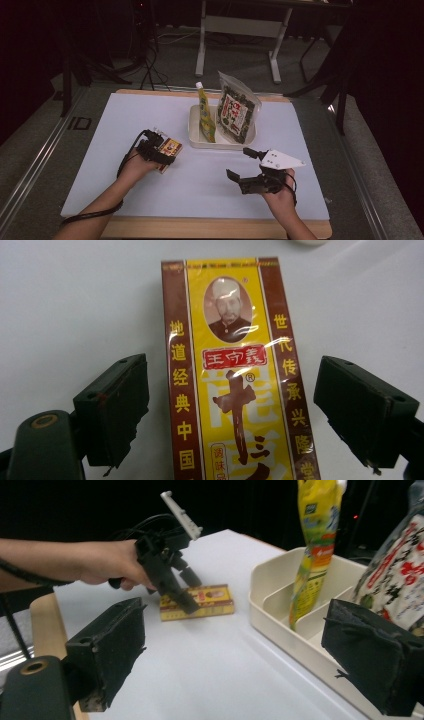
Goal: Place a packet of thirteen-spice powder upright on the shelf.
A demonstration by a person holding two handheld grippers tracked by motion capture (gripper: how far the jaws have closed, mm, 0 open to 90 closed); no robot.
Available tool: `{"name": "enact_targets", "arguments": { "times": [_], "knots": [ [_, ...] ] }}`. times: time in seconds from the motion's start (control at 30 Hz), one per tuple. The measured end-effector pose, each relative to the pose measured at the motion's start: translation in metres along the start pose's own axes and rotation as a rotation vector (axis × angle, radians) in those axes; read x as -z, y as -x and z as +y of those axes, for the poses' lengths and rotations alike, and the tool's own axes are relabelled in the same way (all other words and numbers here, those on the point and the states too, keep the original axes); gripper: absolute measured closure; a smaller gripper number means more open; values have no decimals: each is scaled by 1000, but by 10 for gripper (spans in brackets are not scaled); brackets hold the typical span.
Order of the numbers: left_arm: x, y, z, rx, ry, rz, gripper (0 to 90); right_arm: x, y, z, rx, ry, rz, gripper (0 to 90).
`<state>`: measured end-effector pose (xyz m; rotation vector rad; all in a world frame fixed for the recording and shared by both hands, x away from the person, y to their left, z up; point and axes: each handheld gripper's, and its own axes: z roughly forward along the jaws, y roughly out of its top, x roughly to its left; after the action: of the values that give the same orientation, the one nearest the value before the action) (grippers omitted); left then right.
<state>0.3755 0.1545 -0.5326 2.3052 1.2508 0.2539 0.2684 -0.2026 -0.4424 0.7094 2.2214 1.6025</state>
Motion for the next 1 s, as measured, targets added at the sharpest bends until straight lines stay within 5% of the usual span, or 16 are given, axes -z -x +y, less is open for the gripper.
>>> {"name": "enact_targets", "arguments": {
  "times": [0.6,0.77,1.0],
  "knots": [
    [-7,8,10,-62,-82,49,301,-5,1,-5,55,-30,-78,139],
    [-3,11,6,-91,-61,35,314,-5,1,-3,37,-52,-56,146],
    [18,23,-2,-96,78,-69,315,-8,-2,-6,4,-54,-79,147]
  ]
}}
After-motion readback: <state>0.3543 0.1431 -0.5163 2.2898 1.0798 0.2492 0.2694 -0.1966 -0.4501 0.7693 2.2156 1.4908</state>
